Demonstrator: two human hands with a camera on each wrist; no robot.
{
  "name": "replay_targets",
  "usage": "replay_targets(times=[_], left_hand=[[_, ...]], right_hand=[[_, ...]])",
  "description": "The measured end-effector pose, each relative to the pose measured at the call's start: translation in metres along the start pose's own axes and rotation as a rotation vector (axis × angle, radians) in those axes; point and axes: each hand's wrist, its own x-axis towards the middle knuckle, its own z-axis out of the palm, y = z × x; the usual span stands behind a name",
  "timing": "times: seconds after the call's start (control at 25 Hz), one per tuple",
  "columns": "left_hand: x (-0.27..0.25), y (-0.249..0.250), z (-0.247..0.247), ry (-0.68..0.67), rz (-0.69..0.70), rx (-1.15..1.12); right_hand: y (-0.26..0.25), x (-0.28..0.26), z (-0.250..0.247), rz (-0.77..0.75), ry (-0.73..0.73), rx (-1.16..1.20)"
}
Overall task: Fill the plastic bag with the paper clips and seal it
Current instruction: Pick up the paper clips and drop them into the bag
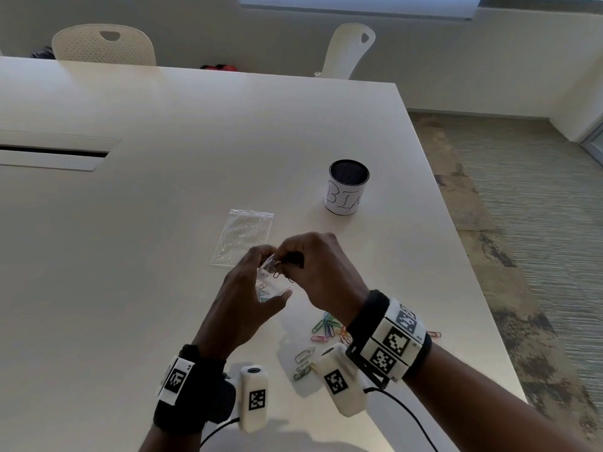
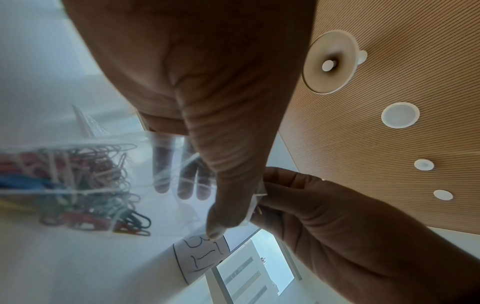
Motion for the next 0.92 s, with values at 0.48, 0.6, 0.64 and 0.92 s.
replay_targets(times=[0.48,0.6,0.64,0.92], left_hand=[[0.0,-0.005,-0.002,-0.002,0.031,0.023],[0.0,-0.006,-0.004,0.007,0.03,0.015],[0.0,-0.005,-0.004,0.007,0.03,0.016],[-0.002,-0.005,-0.005,0.008,0.031,-0.003]], right_hand=[[0.018,-0.029,-0.04,0.009,-0.117,-0.063],[0.029,-0.055,-0.024,-0.044,-0.457,-0.135],[0.032,-0.064,-0.015,-0.075,-0.536,-0.187],[0.05,-0.086,-0.002,-0.248,-0.609,-0.379]])
